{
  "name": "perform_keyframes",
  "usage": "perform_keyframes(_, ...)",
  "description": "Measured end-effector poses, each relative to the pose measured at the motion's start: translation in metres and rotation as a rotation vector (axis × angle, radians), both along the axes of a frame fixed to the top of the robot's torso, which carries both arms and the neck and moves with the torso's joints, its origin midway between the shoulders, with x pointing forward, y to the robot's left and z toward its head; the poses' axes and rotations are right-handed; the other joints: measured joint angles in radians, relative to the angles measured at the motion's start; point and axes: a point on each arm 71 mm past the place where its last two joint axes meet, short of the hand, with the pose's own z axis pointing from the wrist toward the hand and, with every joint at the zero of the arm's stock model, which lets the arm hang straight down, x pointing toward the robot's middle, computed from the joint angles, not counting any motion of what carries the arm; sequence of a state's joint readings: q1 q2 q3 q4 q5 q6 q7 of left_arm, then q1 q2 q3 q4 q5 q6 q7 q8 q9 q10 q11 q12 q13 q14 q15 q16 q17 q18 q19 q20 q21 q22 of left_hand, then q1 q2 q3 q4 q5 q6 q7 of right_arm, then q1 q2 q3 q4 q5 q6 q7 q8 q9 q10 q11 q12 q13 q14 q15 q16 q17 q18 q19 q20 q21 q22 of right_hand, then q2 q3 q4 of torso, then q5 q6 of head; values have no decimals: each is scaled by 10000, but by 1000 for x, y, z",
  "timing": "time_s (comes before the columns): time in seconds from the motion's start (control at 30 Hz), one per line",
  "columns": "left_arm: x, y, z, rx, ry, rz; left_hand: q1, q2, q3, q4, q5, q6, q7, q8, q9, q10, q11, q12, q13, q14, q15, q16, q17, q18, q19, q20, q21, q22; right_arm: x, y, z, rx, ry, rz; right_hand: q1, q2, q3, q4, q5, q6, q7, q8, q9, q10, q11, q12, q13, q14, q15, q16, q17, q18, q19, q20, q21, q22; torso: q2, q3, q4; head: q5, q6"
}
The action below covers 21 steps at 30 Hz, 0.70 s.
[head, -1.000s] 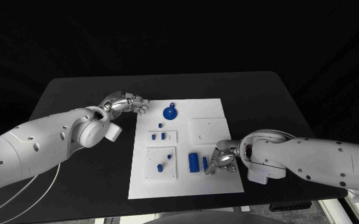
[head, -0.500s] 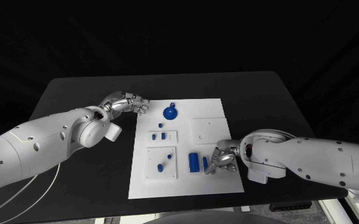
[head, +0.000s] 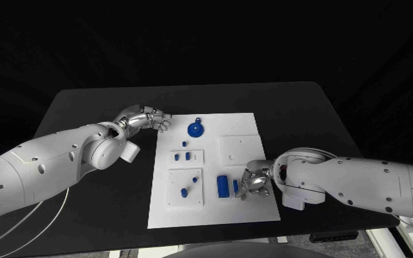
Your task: Assemble the parts on the task board
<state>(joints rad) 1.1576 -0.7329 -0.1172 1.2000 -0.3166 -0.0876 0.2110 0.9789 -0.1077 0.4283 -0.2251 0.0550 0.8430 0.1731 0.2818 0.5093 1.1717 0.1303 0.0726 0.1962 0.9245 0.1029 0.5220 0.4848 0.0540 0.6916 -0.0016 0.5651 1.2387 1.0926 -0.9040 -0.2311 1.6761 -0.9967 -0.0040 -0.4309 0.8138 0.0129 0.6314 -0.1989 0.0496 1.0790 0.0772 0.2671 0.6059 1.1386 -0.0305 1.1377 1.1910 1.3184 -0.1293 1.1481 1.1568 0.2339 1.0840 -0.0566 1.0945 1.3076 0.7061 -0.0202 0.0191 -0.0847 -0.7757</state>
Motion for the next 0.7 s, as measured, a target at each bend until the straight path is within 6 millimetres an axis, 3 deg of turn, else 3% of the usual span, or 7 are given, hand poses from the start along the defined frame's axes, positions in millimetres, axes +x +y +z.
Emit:
perform_keyframes(0.07,0,0,0,3,0,-1,0,0,0,0,0,0,0,0,0,0,0,0,0,0,0,0,8,-2,0,0,0,0,0,0,0,-4,3,-5,0,0,10,-10,0,1,-1,0,0,0,0,0,0,0,0,0,0,0,0,0,0,0,-1,-2,4,-4,0)
perform_keyframes(0.23,0,0,0,8,-2,-5,0,0,0,0,0,0,0,0,0,0,0,0,0,0,0,0,8,-4,0,0,0,0,0,-2,0,-14,-7,-38,-76,-269,37,-38,0,18,-18,0,1,-1,0,2,-3,0,0,0,8,1,0,0,0,0,-2,-7,5,-11,14)
perform_keyframes(0.43,0,0,0,15,-5,-7,0,0,0,0,0,0,0,0,1,0,0,0,0,0,0,0,7,-6,0,0,0,-1,2,-7,0,6,-15,-173,-438,-1469,-275,-131,1,19,-19,1,2,-1,1,-15,-68,0,0,0,7,3,0,0,0,1,-3,-7,4,-7,31)
perform_keyframes(0.5,0,0,0,17,-6,-10,0,0,0,0,0,1,0,0,0,0,0,0,0,0,0,0,13,-7,0,0,-39,0,3,-10,-1,78,16,-283,-635,-1687,-580,-204,28,16,-16,1,4,-24,24,-78,-79,0,0,0,7,9,0,0,0,1,-5,-5,3,-5,44)
perform_keyframes(0.53,0,0,0,17,-6,-11,0,0,0,0,0,1,0,0,0,0,0,0,0,0,0,0,17,-7,0,0,-40,6,4,-11,-1,125,38,-337,-707,-1691,-854,-369,227,-7,-34,-18,2,-104,53,-78,-79,0,0,0,7,38,1,0,0,2,-6,-3,2,-4,55)
perform_keyframes(0.6,0,0,0,18,-7,-13,0,0,0,0,0,0,0,0,1,0,0,0,0,0,0,0,17,-9,0,0,-40,7,5,-13,-1,244,97,-467,-923,-1473,-1732,-846,909,-148,-110,-159,2,-228,113,-93,-79,-41,37,-1,7,54,-113,29,-2,1,-7,-2,0,-4,74)
perform_keyframes(0.7,0,-1,0,15,-7,-21,0,0,0,0,0,1,0,0,1,0,0,0,1,0,0,0,17,-11,0,0,-40,7,6,-17,-1,458,189,-699,-736,-1660,-2214,-926,663,-368,-205,-387,-25,-408,190,-120,-65,-143,136,-68,17,58,-220,-41,-65,-3,-7,-2,0,-9,123)
